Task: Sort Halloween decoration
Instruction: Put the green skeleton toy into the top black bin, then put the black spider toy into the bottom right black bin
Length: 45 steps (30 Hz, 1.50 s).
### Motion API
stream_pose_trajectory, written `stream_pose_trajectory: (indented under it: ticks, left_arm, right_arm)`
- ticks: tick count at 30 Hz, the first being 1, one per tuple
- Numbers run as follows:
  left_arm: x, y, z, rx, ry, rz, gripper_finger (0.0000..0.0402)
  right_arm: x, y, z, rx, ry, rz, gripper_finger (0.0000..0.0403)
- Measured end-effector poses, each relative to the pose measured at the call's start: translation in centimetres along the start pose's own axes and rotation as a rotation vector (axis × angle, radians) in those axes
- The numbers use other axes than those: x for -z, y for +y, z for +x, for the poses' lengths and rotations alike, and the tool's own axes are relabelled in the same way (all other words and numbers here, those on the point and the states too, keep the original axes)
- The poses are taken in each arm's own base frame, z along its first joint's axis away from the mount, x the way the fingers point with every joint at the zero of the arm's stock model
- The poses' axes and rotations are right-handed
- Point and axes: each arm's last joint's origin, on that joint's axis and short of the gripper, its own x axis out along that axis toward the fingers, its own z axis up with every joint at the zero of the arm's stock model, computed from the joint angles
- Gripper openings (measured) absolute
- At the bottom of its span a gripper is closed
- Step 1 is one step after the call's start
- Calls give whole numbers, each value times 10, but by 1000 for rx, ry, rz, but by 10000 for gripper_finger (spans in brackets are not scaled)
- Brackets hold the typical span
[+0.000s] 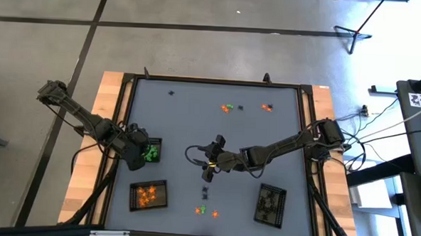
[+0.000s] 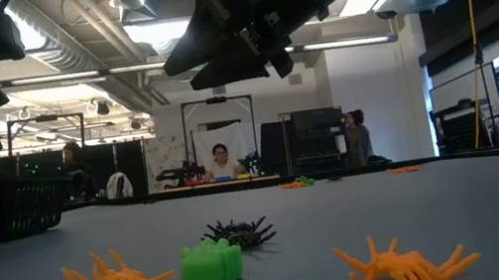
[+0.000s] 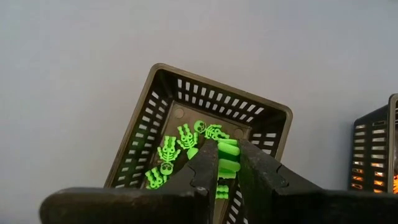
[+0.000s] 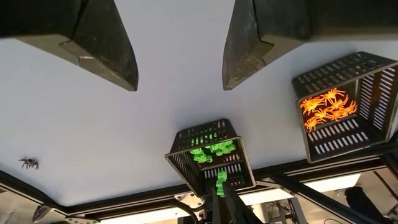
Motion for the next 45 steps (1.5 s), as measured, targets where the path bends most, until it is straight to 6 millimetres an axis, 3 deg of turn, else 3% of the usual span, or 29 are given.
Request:
stream_pose_trajectory:
  ticks: [14, 25, 35, 41, 45]
  left_arm:
    - [-1, -2, 0, 29, -7, -10, 46]
    - [-5, -5, 0, 34, -63, -19, 102]
    - [-5, -5, 0, 33, -64, -19, 107]
    - [-5, -5, 0, 33, -64, -19, 107]
    - [-5, -5, 0, 33, -64, -19, 107]
  right_arm:
    - [1, 0, 0, 2, 6, -3, 230]
    - [1, 0, 0, 4, 12, -6, 230]
    - [8, -3, 0, 22, 75, 11, 230]
    - [21, 2, -4, -198, 287, 65, 230]
    - [29, 21, -14, -297, 318, -38, 230]
